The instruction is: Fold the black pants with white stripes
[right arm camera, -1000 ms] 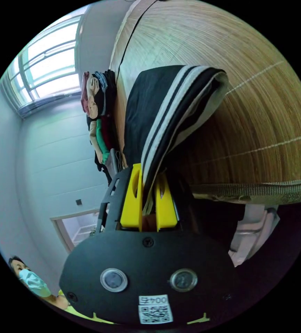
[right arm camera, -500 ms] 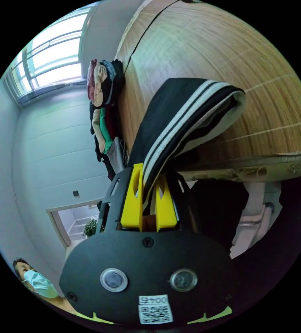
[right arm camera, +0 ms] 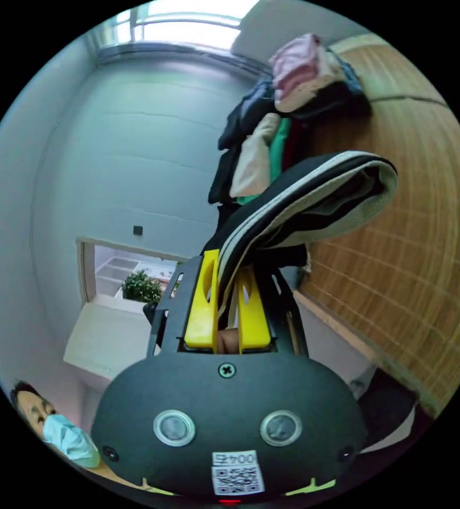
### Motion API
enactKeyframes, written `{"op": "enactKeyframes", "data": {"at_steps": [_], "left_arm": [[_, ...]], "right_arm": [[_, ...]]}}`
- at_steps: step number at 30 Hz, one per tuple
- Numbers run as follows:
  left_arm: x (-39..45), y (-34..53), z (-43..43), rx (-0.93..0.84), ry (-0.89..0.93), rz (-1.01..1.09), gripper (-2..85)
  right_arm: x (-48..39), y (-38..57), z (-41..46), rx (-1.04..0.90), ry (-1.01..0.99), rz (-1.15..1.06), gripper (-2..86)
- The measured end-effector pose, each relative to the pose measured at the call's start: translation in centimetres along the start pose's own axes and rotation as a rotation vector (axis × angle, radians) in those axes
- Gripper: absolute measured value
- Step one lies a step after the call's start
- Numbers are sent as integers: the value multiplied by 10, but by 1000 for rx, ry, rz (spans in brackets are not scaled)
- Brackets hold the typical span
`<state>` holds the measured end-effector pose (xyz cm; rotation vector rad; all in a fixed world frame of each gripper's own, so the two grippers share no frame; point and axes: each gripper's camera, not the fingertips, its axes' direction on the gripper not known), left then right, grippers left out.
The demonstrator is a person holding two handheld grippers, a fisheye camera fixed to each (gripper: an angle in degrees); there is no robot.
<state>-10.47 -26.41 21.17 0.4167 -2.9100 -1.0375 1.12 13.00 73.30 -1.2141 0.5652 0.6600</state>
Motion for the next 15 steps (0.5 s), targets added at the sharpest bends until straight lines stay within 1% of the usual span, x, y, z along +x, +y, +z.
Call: {"op": "enactKeyframes", "data": {"at_steps": [2,3,4,5,6,7,8,9,10,11,12,13,14,15], "left_arm": [[7,-5,-38,124,-56,47,68],[12,-4,-61,218,-96,85,68],[14,0,-81,311,-137,119,68],[14,4,-89,358,-160,134,68],[10,13,-99,440,-201,145,69],[-2,24,-101,498,-226,110,69],[-11,30,-98,518,-235,77,69],[-30,42,-88,533,-254,-2,68],[-54,56,-70,527,-278,-95,68],[-67,64,-59,521,-293,-143,68],[-93,81,-35,494,-329,-249,68],[-120,99,-12,447,-352,-378,68],[-133,108,-2,419,-357,-450,68],[-153,127,9,401,-321,-561,67]], "right_arm": [[-57,-36,39,-36,-20,-181,60],[-70,-45,48,-46,-30,-229,61],[-92,-61,69,-73,-56,-321,62],[-108,-78,92,-111,-84,-392,64],[-112,-87,105,-135,-99,-409,65],[-113,-107,132,-195,-121,-406,70],[-103,-126,163,-249,-117,-341,75],[-95,-135,178,-267,-102,-296,78],[-74,-149,207,-286,-59,-217,82],[-46,-159,236,-311,5,-138,83],[-30,-163,250,-330,35,-82,83],[4,-166,273,-376,83,42,82],[33,-165,289,-406,131,141,71],[43,-164,292,-402,135,169,65]]}}
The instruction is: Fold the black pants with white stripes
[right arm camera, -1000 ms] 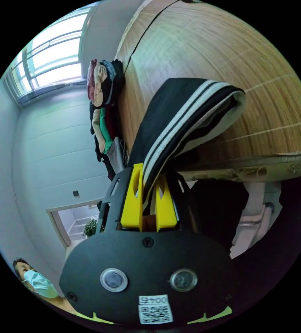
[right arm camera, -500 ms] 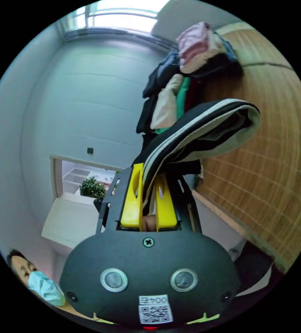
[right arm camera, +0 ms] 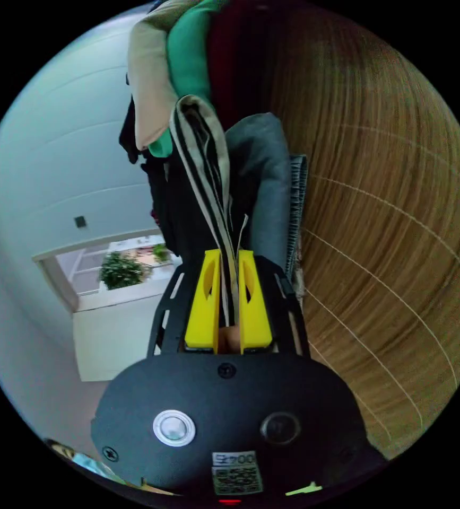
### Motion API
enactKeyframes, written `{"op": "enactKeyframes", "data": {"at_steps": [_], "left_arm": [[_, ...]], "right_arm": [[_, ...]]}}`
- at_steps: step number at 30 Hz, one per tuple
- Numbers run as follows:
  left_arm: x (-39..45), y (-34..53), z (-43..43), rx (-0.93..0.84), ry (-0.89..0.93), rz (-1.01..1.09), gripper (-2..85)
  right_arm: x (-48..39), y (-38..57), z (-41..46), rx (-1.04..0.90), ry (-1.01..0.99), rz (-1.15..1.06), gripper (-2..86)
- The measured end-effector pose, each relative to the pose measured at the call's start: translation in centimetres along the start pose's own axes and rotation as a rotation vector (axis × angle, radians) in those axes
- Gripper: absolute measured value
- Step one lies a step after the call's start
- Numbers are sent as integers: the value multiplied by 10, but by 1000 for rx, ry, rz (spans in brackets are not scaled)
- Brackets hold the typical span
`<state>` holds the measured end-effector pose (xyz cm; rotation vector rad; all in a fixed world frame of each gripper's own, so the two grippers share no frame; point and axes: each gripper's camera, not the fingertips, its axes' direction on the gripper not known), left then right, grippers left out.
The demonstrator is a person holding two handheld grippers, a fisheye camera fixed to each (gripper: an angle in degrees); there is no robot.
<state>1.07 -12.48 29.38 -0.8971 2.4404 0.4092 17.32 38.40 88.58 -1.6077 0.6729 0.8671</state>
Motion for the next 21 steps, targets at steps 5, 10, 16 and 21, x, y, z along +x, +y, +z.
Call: {"op": "enactKeyframes", "data": {"at_steps": [5,10,16,21], "left_arm": [[12,-1,-20,17,90,-31,67],[48,-14,-31,10,72,20,69],[54,-2,-42,-6,118,-56,72],[70,-22,-45,-95,148,-48,73]], "right_arm": [[-17,-15,-1,9,-87,-91,56],[-70,-18,-6,89,68,-183,56],[-75,-23,-4,89,-29,-133,50],[-98,-11,-4,124,-19,-179,47]]}}
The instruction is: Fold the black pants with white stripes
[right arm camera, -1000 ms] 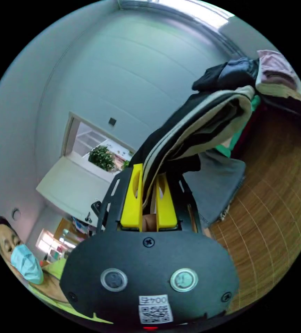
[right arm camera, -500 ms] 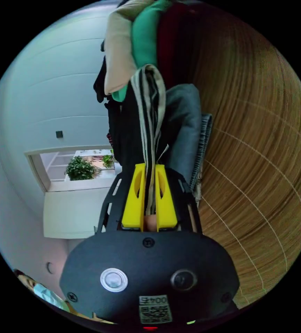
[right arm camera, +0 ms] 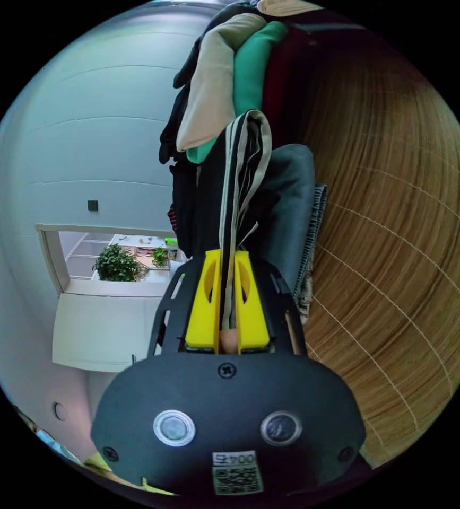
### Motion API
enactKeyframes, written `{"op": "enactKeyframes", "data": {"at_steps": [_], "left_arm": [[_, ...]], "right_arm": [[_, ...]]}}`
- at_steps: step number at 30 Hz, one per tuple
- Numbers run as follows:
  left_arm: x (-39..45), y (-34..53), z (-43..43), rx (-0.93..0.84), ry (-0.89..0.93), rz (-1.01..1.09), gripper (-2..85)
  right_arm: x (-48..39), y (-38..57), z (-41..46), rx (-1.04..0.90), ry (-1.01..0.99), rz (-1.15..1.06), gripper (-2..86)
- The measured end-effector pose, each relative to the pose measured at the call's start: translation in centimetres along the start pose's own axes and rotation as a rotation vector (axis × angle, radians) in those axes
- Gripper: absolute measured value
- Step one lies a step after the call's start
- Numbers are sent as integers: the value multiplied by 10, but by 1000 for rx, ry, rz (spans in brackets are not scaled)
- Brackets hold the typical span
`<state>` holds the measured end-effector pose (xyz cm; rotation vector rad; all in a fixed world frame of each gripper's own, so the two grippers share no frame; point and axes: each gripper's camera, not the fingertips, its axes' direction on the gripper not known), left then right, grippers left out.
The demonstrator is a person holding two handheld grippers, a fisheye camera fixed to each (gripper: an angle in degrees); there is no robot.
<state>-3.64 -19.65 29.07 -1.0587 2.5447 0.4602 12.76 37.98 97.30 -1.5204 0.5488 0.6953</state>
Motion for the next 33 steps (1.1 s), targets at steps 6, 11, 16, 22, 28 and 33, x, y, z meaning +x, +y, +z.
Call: {"op": "enactKeyframes", "data": {"at_steps": [6,11,16,22,28,33], "left_arm": [[92,-24,-8,-161,-221,538,68],[154,-33,-12,-258,-315,977,69],[192,-58,7,-361,-515,1278,71],[142,-89,31,-444,-567,973,76],[155,-98,22,-428,-540,890,85],[156,-103,15,-391,-508,863,90]], "right_arm": [[-9,47,-2,166,-9,9,46],[-6,82,25,220,-75,113,49],[-37,87,60,136,-93,20,24],[-40,101,-7,242,-48,-219,52],[6,24,-60,302,-152,-184,102],[-9,-31,-26,173,-169,-233,135]]}}
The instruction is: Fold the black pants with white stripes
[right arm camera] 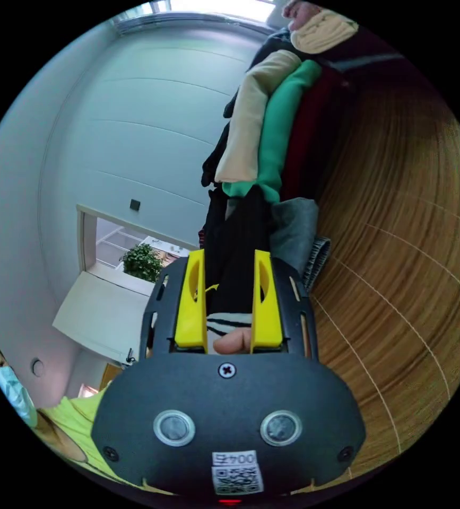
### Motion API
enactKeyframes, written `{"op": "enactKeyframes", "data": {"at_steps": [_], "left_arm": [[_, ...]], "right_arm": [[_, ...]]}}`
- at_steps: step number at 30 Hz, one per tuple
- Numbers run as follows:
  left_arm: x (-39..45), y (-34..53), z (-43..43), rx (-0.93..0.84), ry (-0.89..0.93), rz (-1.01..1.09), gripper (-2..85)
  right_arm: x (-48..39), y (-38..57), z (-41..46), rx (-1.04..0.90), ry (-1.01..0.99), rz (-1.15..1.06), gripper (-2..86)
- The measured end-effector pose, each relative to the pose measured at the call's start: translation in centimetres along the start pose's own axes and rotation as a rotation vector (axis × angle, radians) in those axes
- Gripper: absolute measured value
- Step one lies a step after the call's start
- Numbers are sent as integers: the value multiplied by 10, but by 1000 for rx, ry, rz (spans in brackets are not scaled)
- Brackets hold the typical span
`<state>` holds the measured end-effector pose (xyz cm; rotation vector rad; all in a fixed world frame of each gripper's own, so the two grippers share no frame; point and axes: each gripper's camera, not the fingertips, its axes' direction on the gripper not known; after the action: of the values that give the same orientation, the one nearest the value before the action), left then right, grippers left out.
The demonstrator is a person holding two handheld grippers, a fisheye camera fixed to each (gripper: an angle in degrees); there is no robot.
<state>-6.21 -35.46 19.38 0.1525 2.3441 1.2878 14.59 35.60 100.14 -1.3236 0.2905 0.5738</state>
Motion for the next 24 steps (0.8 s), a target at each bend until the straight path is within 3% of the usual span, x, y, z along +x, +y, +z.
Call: {"op": "enactKeyframes", "data": {"at_steps": [6,9,10,13,19,24], "left_arm": [[-12,1,-10,48,48,-38,89],[-16,-3,-17,54,62,-39,89],[-18,-5,-20,59,65,-38,89],[-23,-5,-27,82,80,-50,89],[-28,-9,-41,103,91,-66,89],[-33,-15,-51,105,97,-71,89]], "right_arm": [[20,-24,41,-141,60,28,133],[25,-30,29,-62,181,77,122],[28,-30,21,14,160,72,122],[34,-32,37,-155,-27,44,132],[34,-32,40,-170,49,33,140],[50,-21,39,-273,-80,67,125]]}}
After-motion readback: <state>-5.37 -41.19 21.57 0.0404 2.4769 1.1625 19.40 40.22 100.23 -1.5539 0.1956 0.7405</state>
